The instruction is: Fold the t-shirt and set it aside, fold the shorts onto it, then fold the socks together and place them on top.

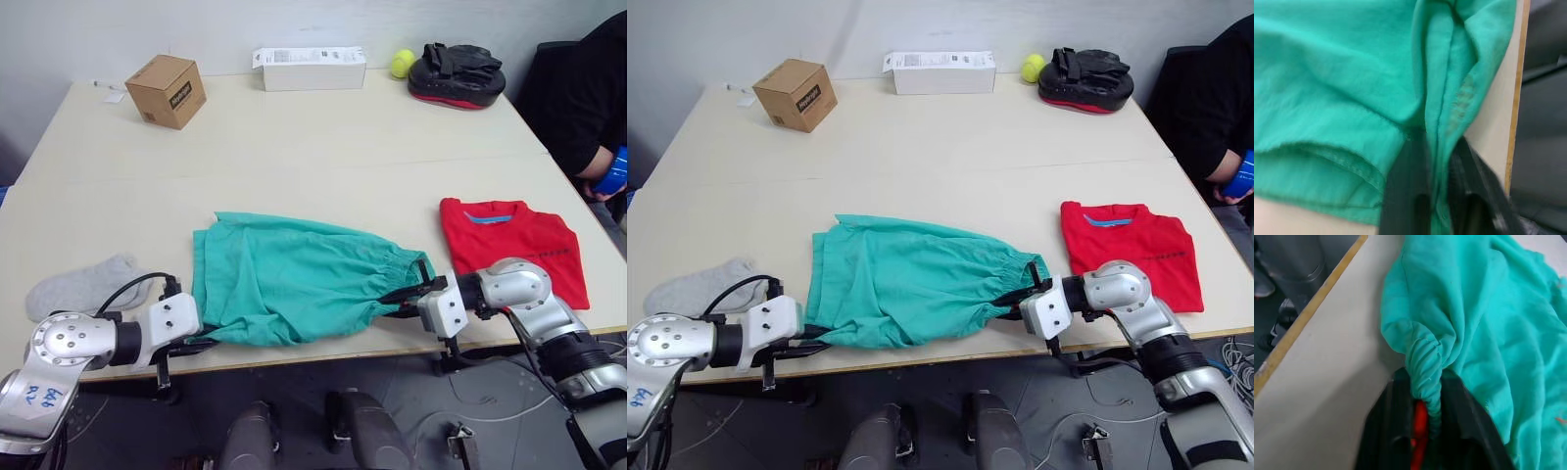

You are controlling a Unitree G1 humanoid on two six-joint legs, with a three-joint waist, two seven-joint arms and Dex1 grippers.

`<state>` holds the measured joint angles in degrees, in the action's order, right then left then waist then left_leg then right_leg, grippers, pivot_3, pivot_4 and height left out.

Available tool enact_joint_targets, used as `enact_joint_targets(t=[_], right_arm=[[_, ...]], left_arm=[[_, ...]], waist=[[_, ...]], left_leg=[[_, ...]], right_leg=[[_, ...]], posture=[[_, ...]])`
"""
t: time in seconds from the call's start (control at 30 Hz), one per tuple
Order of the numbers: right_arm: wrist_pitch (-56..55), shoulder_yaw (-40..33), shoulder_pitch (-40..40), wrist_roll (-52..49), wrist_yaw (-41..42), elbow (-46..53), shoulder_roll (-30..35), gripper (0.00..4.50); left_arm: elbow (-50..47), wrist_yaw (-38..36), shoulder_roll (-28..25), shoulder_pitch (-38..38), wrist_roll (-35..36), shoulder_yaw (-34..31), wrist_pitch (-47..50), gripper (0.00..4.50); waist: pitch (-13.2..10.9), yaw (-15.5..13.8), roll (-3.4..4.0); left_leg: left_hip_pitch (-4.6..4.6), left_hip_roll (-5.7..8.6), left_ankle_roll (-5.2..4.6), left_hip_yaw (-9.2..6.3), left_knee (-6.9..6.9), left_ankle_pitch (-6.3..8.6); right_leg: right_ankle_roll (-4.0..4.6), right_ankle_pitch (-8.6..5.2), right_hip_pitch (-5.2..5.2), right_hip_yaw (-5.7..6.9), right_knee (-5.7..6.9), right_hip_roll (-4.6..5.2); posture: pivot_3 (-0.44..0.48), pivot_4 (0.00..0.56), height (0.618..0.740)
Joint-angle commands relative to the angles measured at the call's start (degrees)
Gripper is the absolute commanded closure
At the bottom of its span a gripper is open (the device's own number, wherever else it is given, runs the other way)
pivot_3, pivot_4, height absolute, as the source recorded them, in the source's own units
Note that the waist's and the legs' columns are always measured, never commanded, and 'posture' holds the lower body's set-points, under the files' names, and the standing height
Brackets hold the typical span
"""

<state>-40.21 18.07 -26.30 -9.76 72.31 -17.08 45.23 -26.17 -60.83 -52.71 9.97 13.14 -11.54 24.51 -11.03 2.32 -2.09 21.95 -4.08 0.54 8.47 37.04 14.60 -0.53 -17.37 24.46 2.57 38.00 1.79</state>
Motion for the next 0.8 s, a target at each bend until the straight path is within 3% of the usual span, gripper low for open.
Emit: enact_joint_targets(t=[0.03,0.2,0.3,0.4,0.5,0.73,0.8], right_arm=[[6.3,-2.9,2.5,-3.7,-0.6,7.5,1.5,2.5],[22.0,-7.5,7.4,-11.2,-0.7,19.7,5.8,0.72],[38.2,-10.5,7.7,-19.8,-3.6,27.3,7.4,0.71],[50.4,-11.1,5.3,-23.8,-10.2,31.8,4.2,0.91],[58.9,-9.1,2.9,-22.7,-16.5,33.7,-0.2,1.67],[62.9,-4.6,1.8,-12.0,-27.9,29.3,-11.4,4.26],[62.6,-3.4,1.9,-9.5,-28.3,27.5,-13.1,4.5]], left_arm=[[-0.9,-3.0,-1.0,1.3,5.1,-4.0,0.8,2.51],[-2.5,-10.6,-5.4,1.0,20.7,-12.9,11.9,0.89],[-0.1,-7.7,-6.5,-7.4,26.9,-12.3,18.7,0.03],[2.5,-1.1,-3.3,-20.0,26.7,-4.8,22.2,0.01],[4.5,4.5,1.0,-27.4,20.6,3.8,20.5,0.63],[12.9,14.8,11.7,-33.0,10.0,15.6,16.6,2.97],[14.1,16.5,14.1,-32.6,7.5,17.9,15.1,3.64]], waist=[[0.0,0.0,0.0],[0.0,-0.3,0.02],[0.0,-0.7,0.03],[0.0,-0.9,0.04],[0.0,-0.8,0.03],[0.0,-0.6,0.0],[0.0,-0.6,-0.01]], left_leg=[[0.0,-0.02,0.01,0.0,0.01,0.01],[0.02,-0.08,0.08,-0.02,-0.01,0.04],[0.01,-0.07,0.08,-0.07,0.02,0.03],[0.01,-0.04,0.22,-0.17,0.04,0.08],[0.03,-0.02,0.06,-0.17,0.0,0.0],[0.26,-0.1,0.3,-0.08,-0.04,0.12],[0.26,-0.1,0.32,-0.07,-0.05,0.13]], right_leg=[[0.03,-0.02,0.0,0.02,0.0,0.0],[0.21,-0.12,0.05,0.15,-0.02,-0.02],[0.26,-0.15,0.02,0.16,-0.05,-0.01],[0.28,-0.12,-0.06,0.16,-0.12,-0.02],[0.13,-0.01,-0.14,0.14,-0.2,-0.02],[-0.06,0.01,0.2,0.1,-0.07,-0.19],[-0.08,-0.01,0.2,0.09,-0.09,-0.21]], posture=[[0.0,0.15,0.74],[0.0,0.15,0.74],[0.0,0.15,0.74],[0.0,0.15,0.74],[0.0,0.15,0.74],[0.0,0.15,0.74],[0.0,0.15,0.74]])
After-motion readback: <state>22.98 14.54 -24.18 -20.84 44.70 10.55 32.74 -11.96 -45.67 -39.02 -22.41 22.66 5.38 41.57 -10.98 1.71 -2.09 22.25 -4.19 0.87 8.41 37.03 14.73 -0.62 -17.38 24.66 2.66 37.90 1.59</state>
